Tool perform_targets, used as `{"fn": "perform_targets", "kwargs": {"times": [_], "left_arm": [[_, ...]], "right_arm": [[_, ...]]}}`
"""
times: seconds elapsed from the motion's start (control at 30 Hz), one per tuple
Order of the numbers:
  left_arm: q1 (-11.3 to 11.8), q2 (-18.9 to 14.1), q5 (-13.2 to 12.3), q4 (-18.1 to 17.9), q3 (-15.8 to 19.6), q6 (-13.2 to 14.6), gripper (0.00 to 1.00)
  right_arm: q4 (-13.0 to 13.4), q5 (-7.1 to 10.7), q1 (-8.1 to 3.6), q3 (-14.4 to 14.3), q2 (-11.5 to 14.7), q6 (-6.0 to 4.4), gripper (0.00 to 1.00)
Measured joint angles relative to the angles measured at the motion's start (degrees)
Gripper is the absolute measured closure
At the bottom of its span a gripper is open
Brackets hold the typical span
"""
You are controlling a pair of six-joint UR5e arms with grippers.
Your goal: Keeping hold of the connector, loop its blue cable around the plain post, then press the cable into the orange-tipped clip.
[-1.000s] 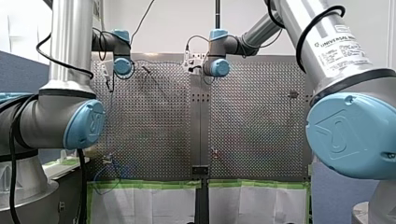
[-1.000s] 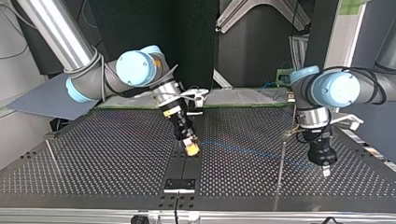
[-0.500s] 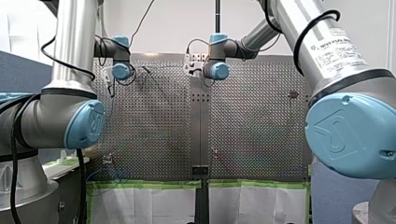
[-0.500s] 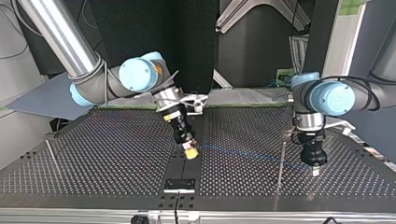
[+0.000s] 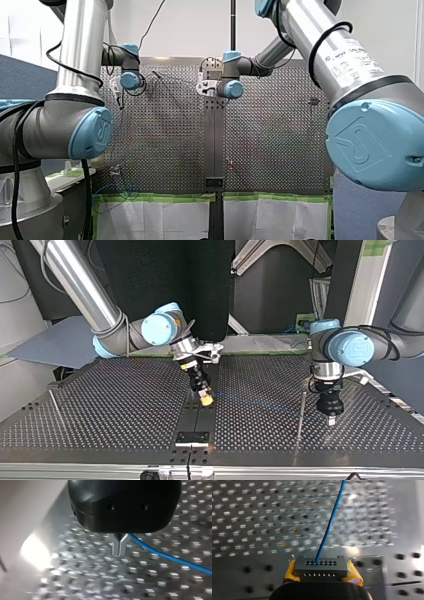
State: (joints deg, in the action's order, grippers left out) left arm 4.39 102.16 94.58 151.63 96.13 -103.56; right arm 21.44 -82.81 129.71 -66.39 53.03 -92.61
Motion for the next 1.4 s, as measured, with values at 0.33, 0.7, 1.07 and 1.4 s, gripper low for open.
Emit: {"fn": "perform_targets", "kwargs": {"times": [0.33, 0.7, 1.07, 1.4], "left_arm": [[-0.62, 2.22, 0.95, 1.79, 0.18, -0.54, 0.98], [-0.92, 2.36, 0.96, 1.82, 0.56, -4.67, 0.56], [-0.92, 2.37, 2.76, 2.01, 0.80, -6.47, 0.06], [-1.03, 2.37, 2.62, 0.21, 2.95, -7.14, 0.00]], "right_arm": [[-2.23, -0.34, 0.86, -0.05, -2.74, 0.42, 1.00], [-6.79, -0.60, 2.16, -0.28, -5.14, 3.25, 1.00], [-5.80, -1.48, 3.20, -2.38, -7.65, 4.21, 1.00], [-3.84, -1.48, 2.78, -4.12, -8.28, 3.84, 1.00]]}}
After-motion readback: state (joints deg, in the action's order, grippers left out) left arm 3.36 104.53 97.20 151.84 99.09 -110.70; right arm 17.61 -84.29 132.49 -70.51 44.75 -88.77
